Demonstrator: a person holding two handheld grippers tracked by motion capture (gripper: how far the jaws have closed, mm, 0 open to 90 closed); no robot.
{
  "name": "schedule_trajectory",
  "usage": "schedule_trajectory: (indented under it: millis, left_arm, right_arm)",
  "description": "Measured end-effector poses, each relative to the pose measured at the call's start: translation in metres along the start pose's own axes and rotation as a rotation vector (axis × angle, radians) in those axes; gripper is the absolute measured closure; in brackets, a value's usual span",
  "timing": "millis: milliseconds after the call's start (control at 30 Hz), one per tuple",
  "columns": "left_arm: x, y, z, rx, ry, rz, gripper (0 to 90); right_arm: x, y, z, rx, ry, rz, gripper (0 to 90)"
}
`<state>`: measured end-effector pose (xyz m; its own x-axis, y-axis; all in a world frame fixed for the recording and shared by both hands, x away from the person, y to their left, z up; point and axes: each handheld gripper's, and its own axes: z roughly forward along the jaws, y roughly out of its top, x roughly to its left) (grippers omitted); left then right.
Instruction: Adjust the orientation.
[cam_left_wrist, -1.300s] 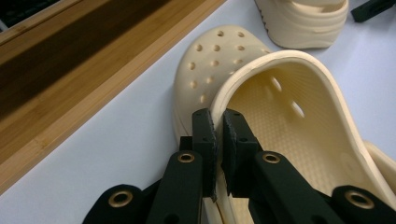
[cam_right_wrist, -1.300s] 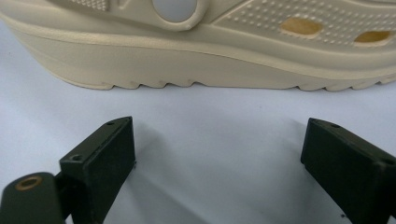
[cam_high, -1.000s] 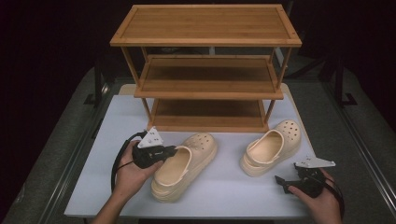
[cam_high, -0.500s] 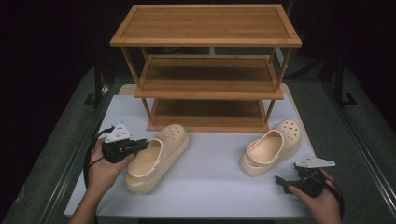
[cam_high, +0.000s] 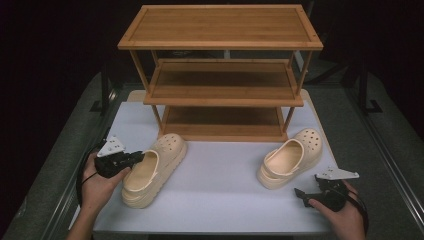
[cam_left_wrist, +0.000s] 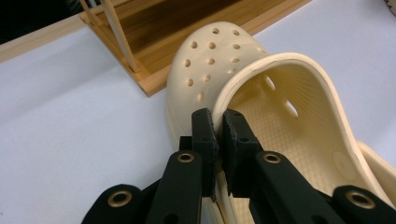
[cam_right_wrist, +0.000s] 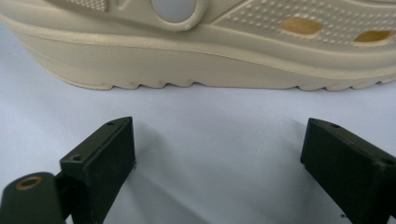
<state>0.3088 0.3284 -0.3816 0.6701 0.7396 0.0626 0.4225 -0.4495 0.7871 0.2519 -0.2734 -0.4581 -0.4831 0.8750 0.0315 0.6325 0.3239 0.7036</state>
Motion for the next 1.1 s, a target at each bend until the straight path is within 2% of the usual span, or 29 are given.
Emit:
schedule_trajectory:
  millis: [100,233,367,500,533,633,667,733,800,867,900,967,1000,1033,1100]
  left_arm:
    - [-0.004,-0.002,0.002,0.0,-0.016,0.002,83.8]
    - [-0.006,-0.001,0.002,0.006,-0.014,0.011,83.4]
    - [-0.006,-0.002,0.002,0.0,-0.02,-0.002,82.6]
    - [-0.002,-0.003,0.001,-0.004,-0.056,-0.026,79.0]
    - [-0.001,-0.004,-0.001,-0.017,-0.073,-0.046,76.1]
    - [0.001,-0.004,-0.003,-0.023,-0.076,-0.048,68.1]
    - [0.002,-0.003,-0.005,-0.028,-0.077,-0.05,68.1]
    - [0.008,-0.002,-0.012,-0.048,-0.08,-0.056,56.9]
    - [0.01,-0.002,-0.015,-0.053,-0.084,-0.066,49.6]
    - [0.015,-0.003,-0.021,-0.065,-0.068,-0.071,47.2]
    - [0.022,-0.005,-0.026,-0.073,-0.055,-0.086,42.8]
    - [0.03,-0.009,-0.032,-0.079,-0.032,-0.109,39.6]
    - [0.03,-0.009,-0.032,-0.079,-0.032,-0.109,37.5]
    - [0.038,-0.014,-0.033,-0.068,-0.008,-0.139,34.5]
    - [0.041,-0.017,-0.033,-0.061,0.008,-0.15,32.1]
  right_arm:
    - [0.0,0.0,0.0,0.0,0.0,0.002,9.3]
    - [0.0,0.0,0.0,-0.001,0.0,0.0,9.3]
    - [0.0,0.0,0.0,-0.001,-0.001,0.001,9.3]
    - [0.0,0.0,0.0,-0.001,0.0,0.0,9.3]
    - [0.0,0.0,0.0,0.0,0.0,0.0,9.3]
    - [0.0,0.0,0.0,0.0,0.001,0.001,9.3]
    - [0.0,0.0,0.0,0.0,0.001,0.001,9.3]
    - [0.0,0.0,0.0,0.0,0.0,0.0,9.3]
    - [0.0,0.0,0.0,0.0,-0.001,-0.001,9.3]
    - [0.0,0.0,0.0,0.0,-0.001,-0.001,9.3]
    - [0.0,0.0,0.0,0.001,-0.001,-0.001,9.3]
    - [0.0,0.0,0.0,0.001,-0.001,0.0,9.3]
    - [0.0,0.0,0.0,0.001,-0.001,0.0,9.3]
    - [0.0,0.0,0.0,0.001,0.0,0.0,9.3]
    - [0.0,0.0,0.0,0.001,0.001,0.001,9.3]
